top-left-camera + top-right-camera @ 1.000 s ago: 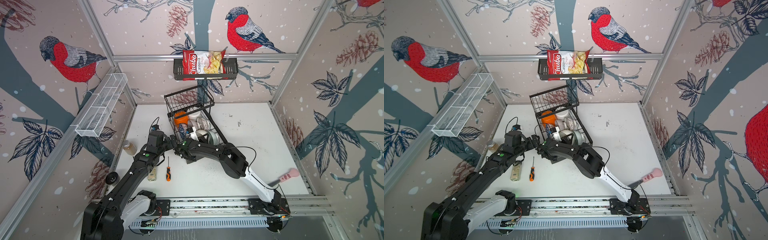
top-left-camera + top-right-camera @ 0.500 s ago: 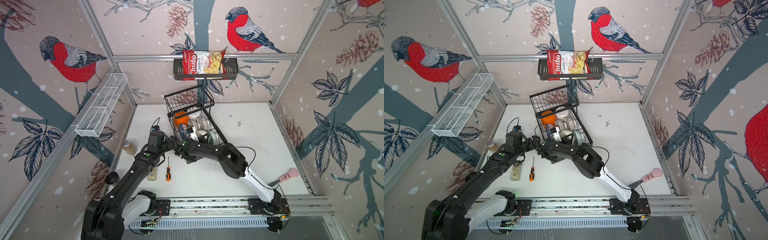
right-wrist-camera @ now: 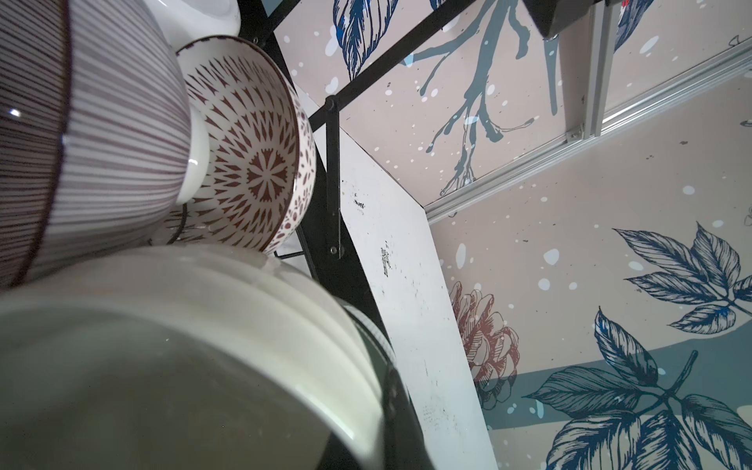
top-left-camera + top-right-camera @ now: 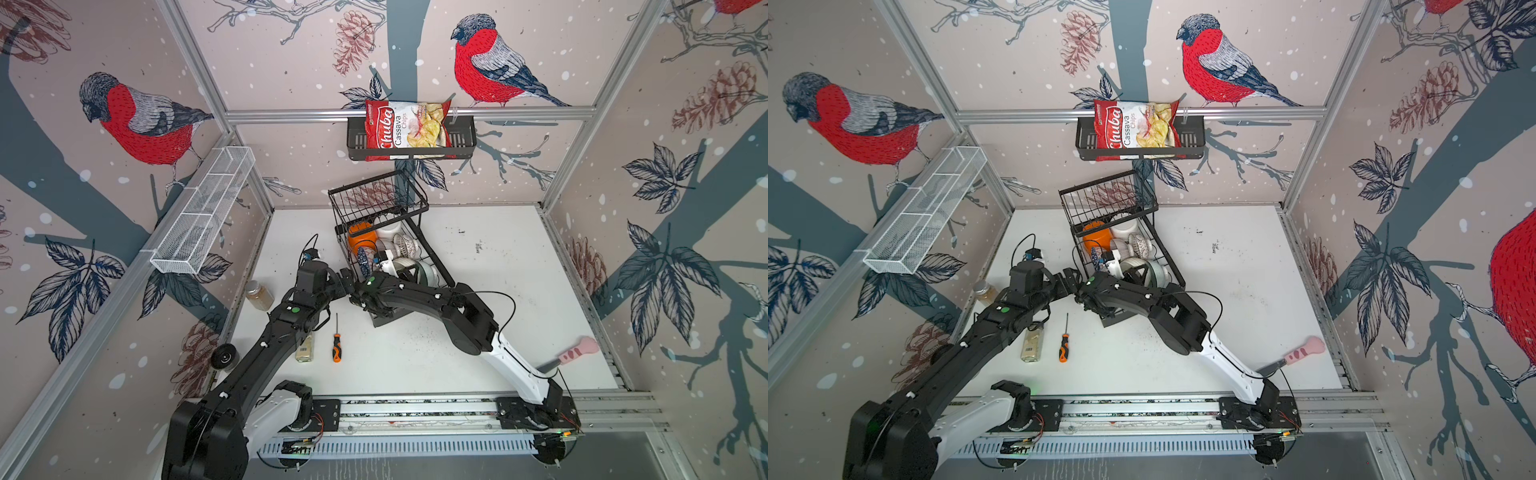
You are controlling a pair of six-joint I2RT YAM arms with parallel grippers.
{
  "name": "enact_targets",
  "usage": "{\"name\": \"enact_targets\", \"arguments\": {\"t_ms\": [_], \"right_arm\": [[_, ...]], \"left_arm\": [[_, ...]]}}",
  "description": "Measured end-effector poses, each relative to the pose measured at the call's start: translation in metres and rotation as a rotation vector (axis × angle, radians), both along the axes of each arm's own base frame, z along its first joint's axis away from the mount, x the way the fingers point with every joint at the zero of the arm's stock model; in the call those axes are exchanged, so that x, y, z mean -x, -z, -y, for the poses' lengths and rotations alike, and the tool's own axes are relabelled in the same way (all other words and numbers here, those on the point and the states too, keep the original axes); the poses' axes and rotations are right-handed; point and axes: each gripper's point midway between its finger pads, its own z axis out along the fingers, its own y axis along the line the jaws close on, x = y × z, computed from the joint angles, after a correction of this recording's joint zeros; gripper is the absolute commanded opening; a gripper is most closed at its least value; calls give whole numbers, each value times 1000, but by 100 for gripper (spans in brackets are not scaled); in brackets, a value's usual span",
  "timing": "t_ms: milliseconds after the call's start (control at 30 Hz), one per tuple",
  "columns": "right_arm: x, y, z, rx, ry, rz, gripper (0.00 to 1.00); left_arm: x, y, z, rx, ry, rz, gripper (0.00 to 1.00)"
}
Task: Load the bowls into the dish rack
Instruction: 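Lower the cream bowl into the slot beside the teal bowl with the right gripper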
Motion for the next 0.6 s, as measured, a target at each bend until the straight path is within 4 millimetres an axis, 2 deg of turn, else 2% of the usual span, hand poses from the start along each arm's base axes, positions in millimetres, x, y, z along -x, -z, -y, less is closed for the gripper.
{"name": "enact_targets", "arguments": {"t_ms": [333,600], "right_arm": [[-5,-4,4,34,0,-26,0],[-5,-3,2,71,-16,-5,0]], "left_arm": [[-5,-2,0,10,-8,13,96],[-3,4,0,1,-6,-12,96]]}}
